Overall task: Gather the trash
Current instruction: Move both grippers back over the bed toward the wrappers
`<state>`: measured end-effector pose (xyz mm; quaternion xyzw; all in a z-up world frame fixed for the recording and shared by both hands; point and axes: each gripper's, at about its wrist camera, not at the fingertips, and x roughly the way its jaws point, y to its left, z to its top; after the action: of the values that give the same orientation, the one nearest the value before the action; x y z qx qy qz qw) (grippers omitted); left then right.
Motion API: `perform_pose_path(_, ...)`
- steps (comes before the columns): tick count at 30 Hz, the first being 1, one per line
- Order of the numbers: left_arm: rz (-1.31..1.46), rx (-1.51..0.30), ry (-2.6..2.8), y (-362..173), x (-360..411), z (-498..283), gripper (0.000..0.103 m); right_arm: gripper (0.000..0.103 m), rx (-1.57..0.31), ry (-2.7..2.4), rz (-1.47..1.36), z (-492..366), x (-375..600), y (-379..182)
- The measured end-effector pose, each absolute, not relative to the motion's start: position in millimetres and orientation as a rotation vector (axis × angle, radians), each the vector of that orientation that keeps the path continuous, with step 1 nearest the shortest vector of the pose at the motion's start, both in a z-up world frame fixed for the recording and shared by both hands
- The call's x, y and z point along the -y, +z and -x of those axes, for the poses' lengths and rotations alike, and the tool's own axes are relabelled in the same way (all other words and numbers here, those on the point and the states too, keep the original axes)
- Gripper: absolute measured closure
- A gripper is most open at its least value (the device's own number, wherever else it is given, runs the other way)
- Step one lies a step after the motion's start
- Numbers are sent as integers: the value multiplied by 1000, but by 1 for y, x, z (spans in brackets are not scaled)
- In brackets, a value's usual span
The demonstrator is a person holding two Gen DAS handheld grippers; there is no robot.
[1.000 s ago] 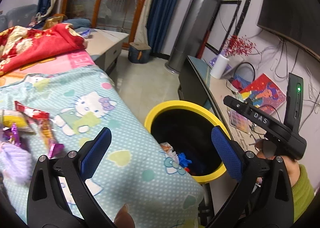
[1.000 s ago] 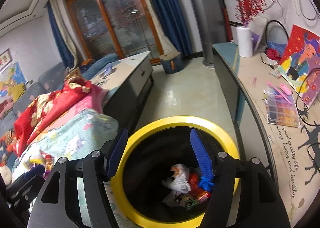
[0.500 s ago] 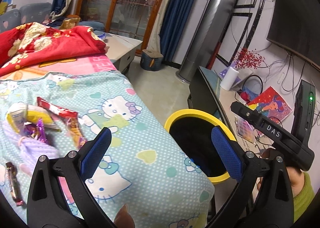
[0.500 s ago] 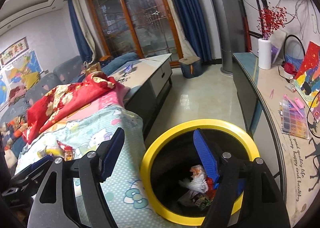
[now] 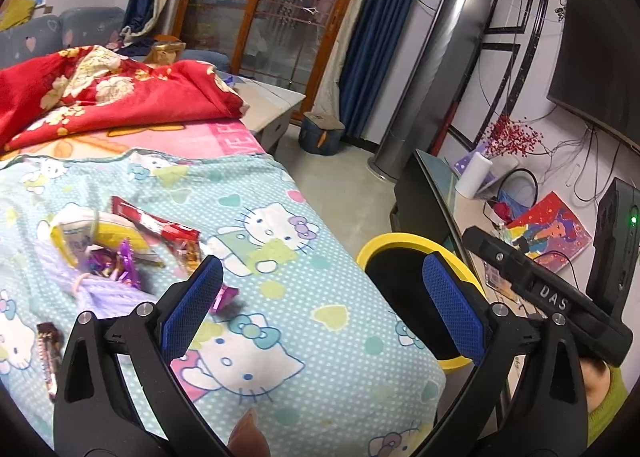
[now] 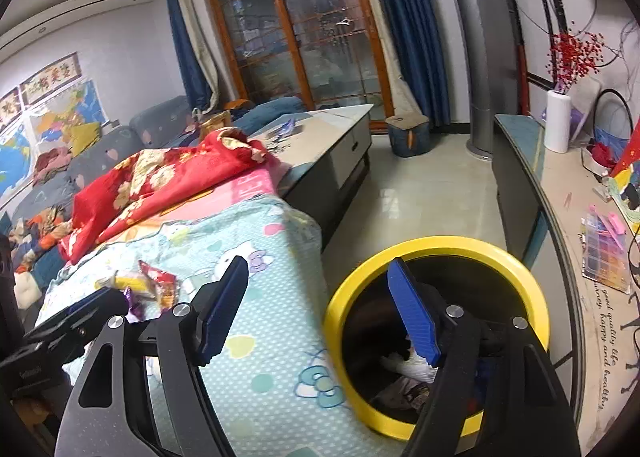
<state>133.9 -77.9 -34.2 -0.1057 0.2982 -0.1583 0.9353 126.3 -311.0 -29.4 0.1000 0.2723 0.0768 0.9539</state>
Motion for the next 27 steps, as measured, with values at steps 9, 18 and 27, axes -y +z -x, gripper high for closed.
perform_pose_path(9, 251, -583, -257, -30, 49, -133, 11, 33, -565, 214, -165, -122, 283, -30)
perform_pose_path(18, 291, -556, -196, -27, 19, -132, 11, 33, -580, 270, -126, -119, 257, -31)
perform_pose_path(27, 330, -524, -143, -22, -6, -130, 11, 33, -593, 329, -85, -115, 230, -32)
